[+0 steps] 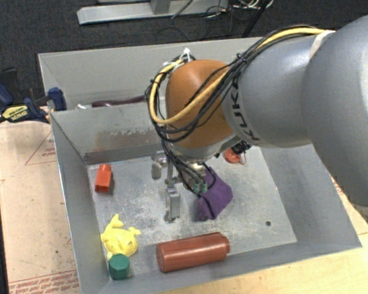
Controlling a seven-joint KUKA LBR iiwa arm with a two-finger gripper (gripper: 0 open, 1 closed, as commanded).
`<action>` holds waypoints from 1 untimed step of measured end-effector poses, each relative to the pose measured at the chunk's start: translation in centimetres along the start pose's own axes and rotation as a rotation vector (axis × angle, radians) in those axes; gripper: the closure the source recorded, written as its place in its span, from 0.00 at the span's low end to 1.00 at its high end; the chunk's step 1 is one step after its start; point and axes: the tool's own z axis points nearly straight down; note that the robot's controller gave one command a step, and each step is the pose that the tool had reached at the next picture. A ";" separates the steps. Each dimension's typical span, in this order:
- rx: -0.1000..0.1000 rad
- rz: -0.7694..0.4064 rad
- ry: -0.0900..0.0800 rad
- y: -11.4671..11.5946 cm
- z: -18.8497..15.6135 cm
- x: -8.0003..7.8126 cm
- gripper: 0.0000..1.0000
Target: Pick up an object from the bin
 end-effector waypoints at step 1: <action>-0.001 0.002 -0.006 0.0 -0.5 -0.2 0.00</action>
Offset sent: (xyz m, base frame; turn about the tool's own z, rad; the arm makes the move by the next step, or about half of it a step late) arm -0.0232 -0.1163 0.0080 -0.0515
